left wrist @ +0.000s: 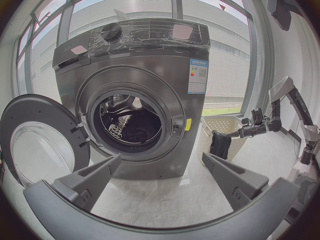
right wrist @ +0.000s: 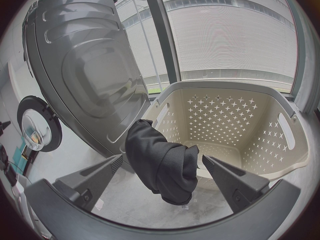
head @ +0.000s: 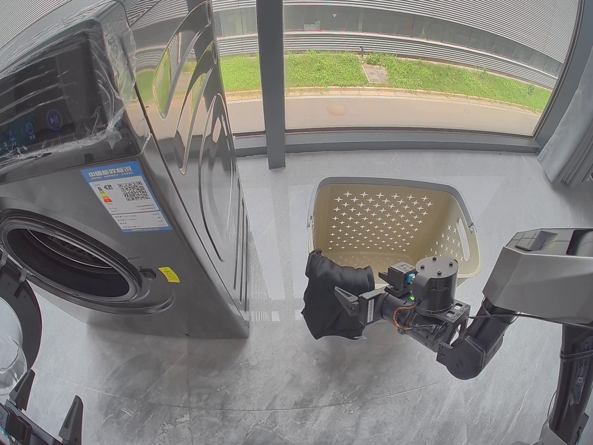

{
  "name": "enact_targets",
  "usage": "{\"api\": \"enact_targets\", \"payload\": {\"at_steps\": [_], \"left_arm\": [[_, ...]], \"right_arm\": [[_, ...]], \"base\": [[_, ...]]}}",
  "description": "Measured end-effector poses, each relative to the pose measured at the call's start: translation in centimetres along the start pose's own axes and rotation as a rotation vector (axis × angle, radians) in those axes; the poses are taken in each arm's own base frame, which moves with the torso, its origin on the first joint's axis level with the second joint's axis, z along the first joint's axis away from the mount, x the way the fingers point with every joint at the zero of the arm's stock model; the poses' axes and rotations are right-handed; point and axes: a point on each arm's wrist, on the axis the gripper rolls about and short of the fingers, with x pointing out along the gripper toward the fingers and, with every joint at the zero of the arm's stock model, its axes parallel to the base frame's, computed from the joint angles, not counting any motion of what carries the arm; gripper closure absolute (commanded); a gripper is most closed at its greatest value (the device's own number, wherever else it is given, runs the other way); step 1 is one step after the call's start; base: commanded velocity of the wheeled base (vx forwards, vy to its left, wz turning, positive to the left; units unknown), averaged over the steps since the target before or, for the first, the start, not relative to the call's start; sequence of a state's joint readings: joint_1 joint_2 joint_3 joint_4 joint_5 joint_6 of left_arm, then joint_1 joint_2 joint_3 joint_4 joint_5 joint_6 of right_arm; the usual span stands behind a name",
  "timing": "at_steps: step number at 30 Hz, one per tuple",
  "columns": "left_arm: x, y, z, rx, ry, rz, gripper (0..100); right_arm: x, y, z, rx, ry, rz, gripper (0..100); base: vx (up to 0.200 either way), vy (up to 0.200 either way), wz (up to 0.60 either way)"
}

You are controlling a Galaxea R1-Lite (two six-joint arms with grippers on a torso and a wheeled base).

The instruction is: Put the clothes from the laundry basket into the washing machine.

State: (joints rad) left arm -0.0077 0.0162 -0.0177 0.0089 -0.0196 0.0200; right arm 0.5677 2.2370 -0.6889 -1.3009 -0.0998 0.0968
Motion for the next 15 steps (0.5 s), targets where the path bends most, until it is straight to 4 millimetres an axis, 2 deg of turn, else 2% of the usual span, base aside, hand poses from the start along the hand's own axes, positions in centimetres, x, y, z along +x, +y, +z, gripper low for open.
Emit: {"api": "enact_targets", "payload": {"at_steps": [8, 9, 15], "left_arm": [[0.0, 0.0, 0.0, 0.0, 0.0, 0.0, 0], [0.0, 0.0, 0.0, 0.0, 0.0, 0.0, 0], [0.0, 0.0, 0.0, 0.0, 0.0, 0.0, 0]], "right_arm": [[1.9, -0.4, -1.5, -0.028, 0.019, 0.013, 0], [2.1, -0.4, -1.6, -0.031, 0.014, 0.014, 100], [2.5, -0.5, -2.3, -0.035, 0.011, 0.02, 100]], "base": [[0.0, 0.0, 0.0], [0.0, 0.0, 0.0], [0.0, 0.0, 0.0]]}}
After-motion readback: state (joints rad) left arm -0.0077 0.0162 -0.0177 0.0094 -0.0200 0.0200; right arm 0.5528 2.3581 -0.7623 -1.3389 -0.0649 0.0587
